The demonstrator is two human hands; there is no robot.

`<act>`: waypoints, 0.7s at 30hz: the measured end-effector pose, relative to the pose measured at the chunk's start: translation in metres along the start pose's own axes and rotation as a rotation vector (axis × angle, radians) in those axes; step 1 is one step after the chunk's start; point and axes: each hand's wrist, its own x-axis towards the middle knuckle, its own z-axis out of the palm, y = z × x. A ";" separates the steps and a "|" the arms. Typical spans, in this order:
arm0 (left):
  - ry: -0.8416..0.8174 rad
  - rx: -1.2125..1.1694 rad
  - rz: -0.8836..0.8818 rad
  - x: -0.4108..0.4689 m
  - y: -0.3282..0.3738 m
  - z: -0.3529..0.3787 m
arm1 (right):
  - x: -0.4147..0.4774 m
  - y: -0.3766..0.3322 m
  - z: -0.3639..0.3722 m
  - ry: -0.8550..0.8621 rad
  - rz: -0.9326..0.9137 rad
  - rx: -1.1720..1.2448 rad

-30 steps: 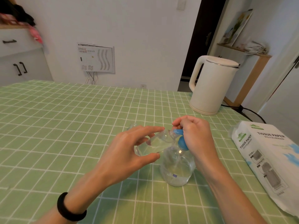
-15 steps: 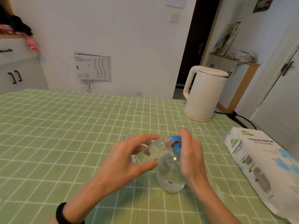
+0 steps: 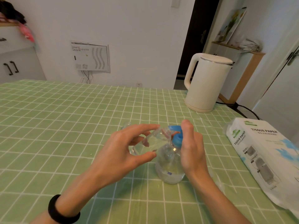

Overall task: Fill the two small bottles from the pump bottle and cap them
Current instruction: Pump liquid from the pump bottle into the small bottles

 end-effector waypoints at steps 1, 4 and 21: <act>-0.002 0.005 0.001 0.000 0.000 0.000 | 0.000 0.000 0.000 0.004 -0.008 0.006; -0.005 0.022 0.006 0.000 0.000 -0.001 | 0.000 0.000 0.000 0.022 -0.020 -0.013; -0.009 0.019 0.001 0.001 -0.002 -0.001 | 0.001 0.001 0.000 0.075 -0.050 -0.031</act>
